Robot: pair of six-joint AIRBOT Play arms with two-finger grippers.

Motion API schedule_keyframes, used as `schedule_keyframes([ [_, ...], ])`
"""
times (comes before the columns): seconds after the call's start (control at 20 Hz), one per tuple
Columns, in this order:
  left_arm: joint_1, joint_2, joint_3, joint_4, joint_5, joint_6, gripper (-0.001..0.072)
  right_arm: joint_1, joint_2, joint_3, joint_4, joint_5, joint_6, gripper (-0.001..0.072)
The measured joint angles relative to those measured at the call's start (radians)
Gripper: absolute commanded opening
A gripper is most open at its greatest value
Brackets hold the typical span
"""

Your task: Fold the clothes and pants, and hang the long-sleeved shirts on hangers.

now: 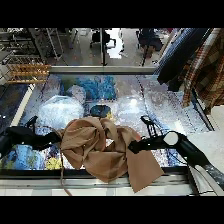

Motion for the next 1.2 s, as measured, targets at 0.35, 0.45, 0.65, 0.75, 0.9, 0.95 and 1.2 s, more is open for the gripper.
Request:
schedule_keyframes([
  [0.35, -0.107, -0.045, 0.105, -0.032, -0.129, 0.003, 0.002, 0.035, -0.095, 0.029, -0.05, -0.082, 0.01, 0.0021],
  [0.45, -0.08, -0.044, 0.229, -0.031, -0.122, 0.013, 0.0019, 0.035, -0.1, 0.104, -0.152, -0.08, 0.021, 0.002],
  [0.65, 0.014, -0.076, 0.509, -0.027, -0.114, 0.026, 0.0027, 0.006, -0.114, 0.301, -0.391, -0.177, 0.061, 0.0026],
  [0.75, 0.05, -0.124, 0.614, -0.027, -0.126, 0.029, 0.0448, -0.021, -0.144, 0.377, -0.435, -0.266, 0.07, 0.0354],
  [0.9, 0.076, -0.21, 0.682, -0.016, -0.142, 0.036, 0.0696, -0.063, -0.201, 0.431, -0.409, -0.297, 0.088, 0.0462],
  [0.95, 0.087, -0.237, 0.694, -0.001, -0.129, 0.036, 0.0696, -0.086, -0.214, 0.44, -0.396, -0.275, 0.105, 0.0461],
  [1.2, 0.208, -0.327, 0.717, 0.065, 0.067, -0.007, 0.0695, -0.275, -0.222, 0.394, -0.307, -0.051, 0.158, 0.0462],
])
